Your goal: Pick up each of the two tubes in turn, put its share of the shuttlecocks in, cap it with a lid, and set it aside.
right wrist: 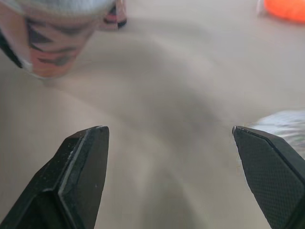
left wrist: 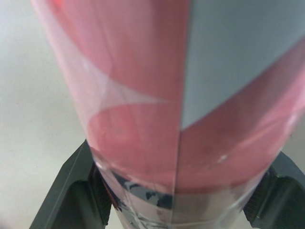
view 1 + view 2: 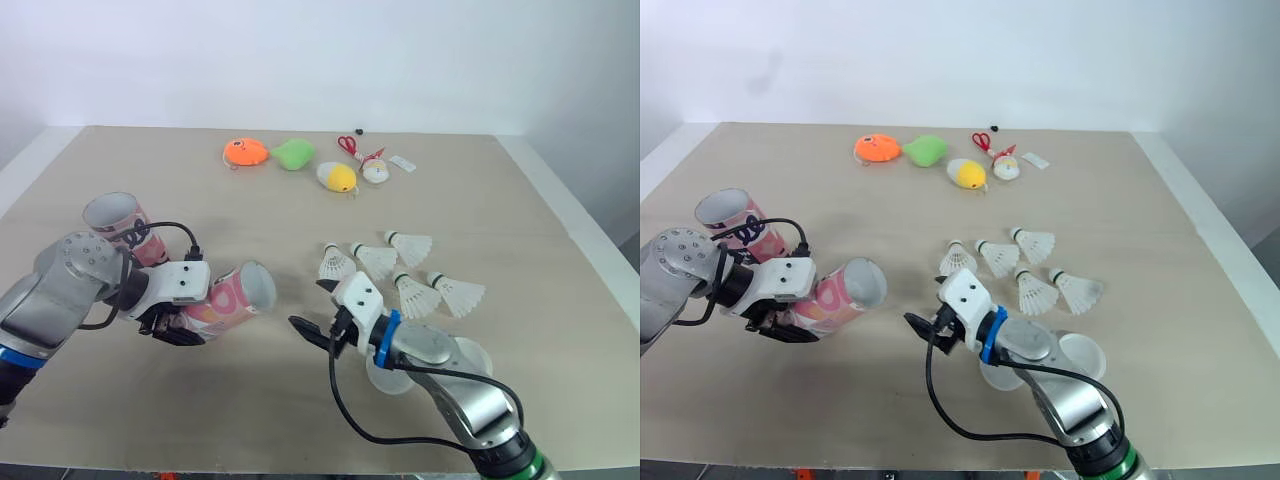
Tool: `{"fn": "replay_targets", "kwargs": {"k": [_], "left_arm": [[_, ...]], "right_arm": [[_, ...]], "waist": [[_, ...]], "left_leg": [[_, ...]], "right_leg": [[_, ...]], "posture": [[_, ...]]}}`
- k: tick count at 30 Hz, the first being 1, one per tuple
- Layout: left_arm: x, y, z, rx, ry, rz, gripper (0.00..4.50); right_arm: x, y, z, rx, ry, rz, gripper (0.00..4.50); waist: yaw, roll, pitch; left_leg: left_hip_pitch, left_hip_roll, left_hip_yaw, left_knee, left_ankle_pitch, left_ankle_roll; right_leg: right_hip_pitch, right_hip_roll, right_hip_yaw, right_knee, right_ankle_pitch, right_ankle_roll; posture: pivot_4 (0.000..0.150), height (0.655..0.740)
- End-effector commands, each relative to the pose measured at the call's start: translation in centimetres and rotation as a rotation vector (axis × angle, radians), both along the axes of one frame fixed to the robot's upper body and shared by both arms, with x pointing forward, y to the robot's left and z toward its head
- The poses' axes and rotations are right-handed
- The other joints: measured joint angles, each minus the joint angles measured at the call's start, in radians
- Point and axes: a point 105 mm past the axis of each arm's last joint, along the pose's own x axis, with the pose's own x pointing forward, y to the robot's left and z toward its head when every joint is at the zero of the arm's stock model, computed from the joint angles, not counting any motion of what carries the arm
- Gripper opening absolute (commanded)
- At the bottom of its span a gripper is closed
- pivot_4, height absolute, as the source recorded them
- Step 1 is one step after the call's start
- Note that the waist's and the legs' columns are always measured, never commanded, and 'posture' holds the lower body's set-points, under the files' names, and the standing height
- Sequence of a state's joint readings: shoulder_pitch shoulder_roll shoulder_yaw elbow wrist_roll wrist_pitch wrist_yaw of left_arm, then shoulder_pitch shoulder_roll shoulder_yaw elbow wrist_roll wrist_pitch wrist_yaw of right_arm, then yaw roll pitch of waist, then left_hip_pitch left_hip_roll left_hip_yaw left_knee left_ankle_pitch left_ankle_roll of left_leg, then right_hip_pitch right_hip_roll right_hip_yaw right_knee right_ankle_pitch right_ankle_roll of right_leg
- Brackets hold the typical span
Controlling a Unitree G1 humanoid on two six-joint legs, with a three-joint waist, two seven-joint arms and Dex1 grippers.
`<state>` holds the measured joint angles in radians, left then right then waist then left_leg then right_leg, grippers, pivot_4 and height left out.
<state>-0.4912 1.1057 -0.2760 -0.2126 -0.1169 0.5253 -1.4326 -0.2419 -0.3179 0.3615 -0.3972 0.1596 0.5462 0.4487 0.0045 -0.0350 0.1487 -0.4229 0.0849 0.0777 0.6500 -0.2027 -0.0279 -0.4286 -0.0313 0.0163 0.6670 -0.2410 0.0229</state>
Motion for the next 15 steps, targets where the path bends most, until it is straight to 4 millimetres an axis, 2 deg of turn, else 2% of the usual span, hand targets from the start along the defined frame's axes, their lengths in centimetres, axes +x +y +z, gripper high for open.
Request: {"fn": "replay_targets", "kwargs": {"k": [1,4,7,12,15], "left_arm": [[0.1,-0.2,0.0,0.006,0.003,-0.016,2.91],[0.0,-0.5,0.1,-0.01,0.005,-0.021,2.91],[0.0,-0.5,0.1,-0.013,0.006,-0.022,2.91],[-0.1,-0.5,0.2,-0.017,0.004,-0.022,2.91],[-0.2,-0.5,0.2,-0.018,0.005,-0.021,2.91]], "right_arm": [[2.6,-0.2,0.8,0.018,-0.036,-0.128,4.42],[4.2,-0.7,0.1,-0.002,-0.019,-0.225,4.42],[4.8,-0.9,-0.1,-0.001,-0.009,-0.276,4.42],[3.6,-0.3,1.1,0.043,-0.023,-0.213,4.42],[3.3,-0.7,0.8,0.025,-0.033,-0.219,4.42]], "waist": [[0.0,0.0,0.0],[0.001,0.0,0.0],[0.002,0.0,0.0],[0.002,0.0,0.0],[0.001,0.0,0.0]], "left_leg": [[-0.001,0.0,0.0,0.001,0.0,0.0],[-0.001,0.0,0.0,0.001,0.0,0.0],[-0.002,-0.001,0.0,0.001,0.0,0.0],[-0.002,-0.001,0.0,0.001,0.0,0.0],[-0.002,0.0,0.0,0.0,0.0,0.0]], "right_leg": [[0.0,0.0,0.001,0.0,0.0,0.001],[0.001,0.0,0.002,0.0,0.0,0.001],[0.0,0.0,0.003,0.0,0.0,0.002],[0.0,0.001,0.004,0.0,-0.001,0.002],[0.0,0.002,0.004,0.0,-0.001,0.001]], "posture": [[0.15,0.74],[0.15,0.74],[0.15,0.74],[0.15,0.74],[0.15,0.74]]}}
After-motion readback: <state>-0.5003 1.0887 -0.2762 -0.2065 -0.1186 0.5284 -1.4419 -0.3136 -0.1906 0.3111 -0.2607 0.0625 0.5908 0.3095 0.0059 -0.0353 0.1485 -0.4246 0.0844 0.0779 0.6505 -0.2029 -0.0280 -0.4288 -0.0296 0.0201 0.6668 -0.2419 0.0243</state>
